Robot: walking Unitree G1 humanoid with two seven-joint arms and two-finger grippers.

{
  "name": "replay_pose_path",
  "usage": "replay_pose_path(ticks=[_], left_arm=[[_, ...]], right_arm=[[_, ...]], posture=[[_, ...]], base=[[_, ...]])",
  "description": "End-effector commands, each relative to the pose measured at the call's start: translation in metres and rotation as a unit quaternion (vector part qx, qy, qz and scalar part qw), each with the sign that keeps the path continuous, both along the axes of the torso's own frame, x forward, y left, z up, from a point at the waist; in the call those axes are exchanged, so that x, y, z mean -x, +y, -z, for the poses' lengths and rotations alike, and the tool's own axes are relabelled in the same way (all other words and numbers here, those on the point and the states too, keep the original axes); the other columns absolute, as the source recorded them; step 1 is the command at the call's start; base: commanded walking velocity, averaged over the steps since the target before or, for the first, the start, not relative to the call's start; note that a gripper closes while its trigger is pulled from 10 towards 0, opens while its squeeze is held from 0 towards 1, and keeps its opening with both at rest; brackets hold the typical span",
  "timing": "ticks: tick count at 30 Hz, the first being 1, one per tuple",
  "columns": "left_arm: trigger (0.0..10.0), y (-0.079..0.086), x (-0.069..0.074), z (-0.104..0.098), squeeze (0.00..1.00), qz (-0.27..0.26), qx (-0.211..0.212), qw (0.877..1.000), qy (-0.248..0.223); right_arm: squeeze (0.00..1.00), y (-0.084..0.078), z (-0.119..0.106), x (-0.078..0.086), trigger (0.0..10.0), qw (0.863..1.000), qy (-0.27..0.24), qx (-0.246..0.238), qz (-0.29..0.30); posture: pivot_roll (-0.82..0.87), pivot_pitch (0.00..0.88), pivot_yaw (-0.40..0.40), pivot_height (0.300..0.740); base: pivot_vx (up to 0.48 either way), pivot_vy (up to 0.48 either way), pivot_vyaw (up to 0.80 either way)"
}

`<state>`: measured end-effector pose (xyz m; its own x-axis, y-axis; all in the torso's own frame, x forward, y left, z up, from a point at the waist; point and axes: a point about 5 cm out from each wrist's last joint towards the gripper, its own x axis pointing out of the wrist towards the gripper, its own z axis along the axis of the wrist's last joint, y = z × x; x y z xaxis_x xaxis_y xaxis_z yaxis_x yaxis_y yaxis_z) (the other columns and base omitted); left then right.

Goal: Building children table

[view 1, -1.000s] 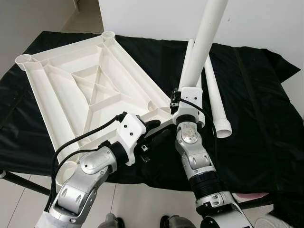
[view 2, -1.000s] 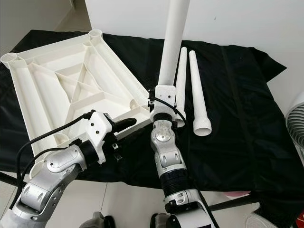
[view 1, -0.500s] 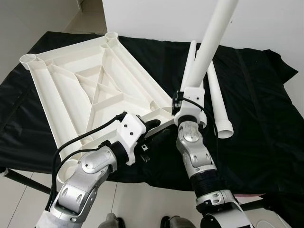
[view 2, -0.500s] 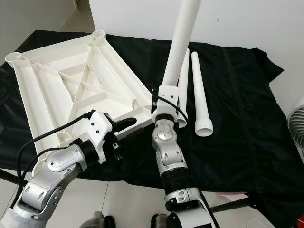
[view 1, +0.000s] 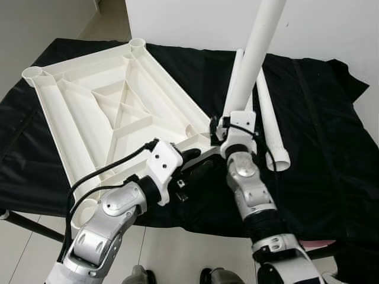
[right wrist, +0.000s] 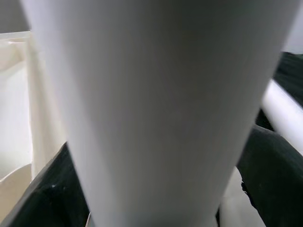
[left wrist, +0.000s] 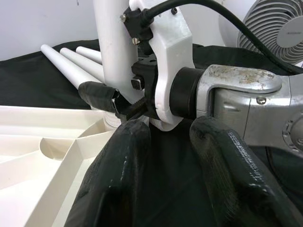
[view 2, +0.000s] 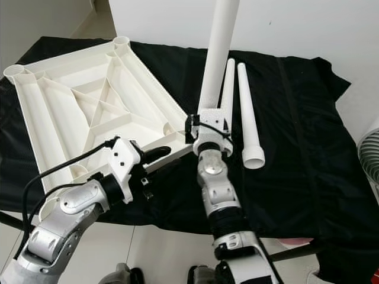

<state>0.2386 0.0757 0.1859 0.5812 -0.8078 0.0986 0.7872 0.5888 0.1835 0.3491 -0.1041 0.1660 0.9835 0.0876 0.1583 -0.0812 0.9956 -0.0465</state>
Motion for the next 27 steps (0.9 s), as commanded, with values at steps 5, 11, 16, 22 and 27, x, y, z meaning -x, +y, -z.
replay_pose_path(ticks=[5,11,16,22,27], left_arm=[[10.0,-0.002,0.0,0.003,0.0,0.003,-0.004,1.0,0.001],[10.0,-0.004,0.0,0.002,0.0,0.007,-0.004,1.0,0.001],[10.0,-0.004,0.0,0.002,0.0,0.009,-0.003,1.0,0.002],[10.0,-0.003,0.0,0.002,0.0,0.008,-0.004,1.0,0.001],[10.0,-0.002,-0.001,0.001,0.0,0.005,-0.004,1.0,-0.001]], right_arm=[[0.0,-0.004,-0.003,-0.003,10.0,0.998,-0.007,0.02,-0.066],[0.0,-0.013,-0.01,-0.007,10.0,0.987,-0.018,0.058,-0.147],[0.0,-0.02,-0.017,-0.01,10.0,0.976,-0.022,0.083,-0.198],[0.0,-0.025,-0.019,-0.013,10.0,0.965,-0.019,0.109,-0.237],[0.0,-0.034,-0.014,-0.016,4.8,0.957,0.004,0.136,-0.257]], posture=[[-0.06,0.107,0.017,0.74],[-0.06,0.111,0.022,0.74],[-0.06,0.116,0.026,0.74],[-0.06,0.116,0.026,0.74],[-0.06,0.116,0.026,0.74]], base=[[0.0,0.0,0.0],[0.0,0.0,0.0],[0.0,0.0,0.0],[0.0,0.0,0.0],[0.0,0.0,0.0]])
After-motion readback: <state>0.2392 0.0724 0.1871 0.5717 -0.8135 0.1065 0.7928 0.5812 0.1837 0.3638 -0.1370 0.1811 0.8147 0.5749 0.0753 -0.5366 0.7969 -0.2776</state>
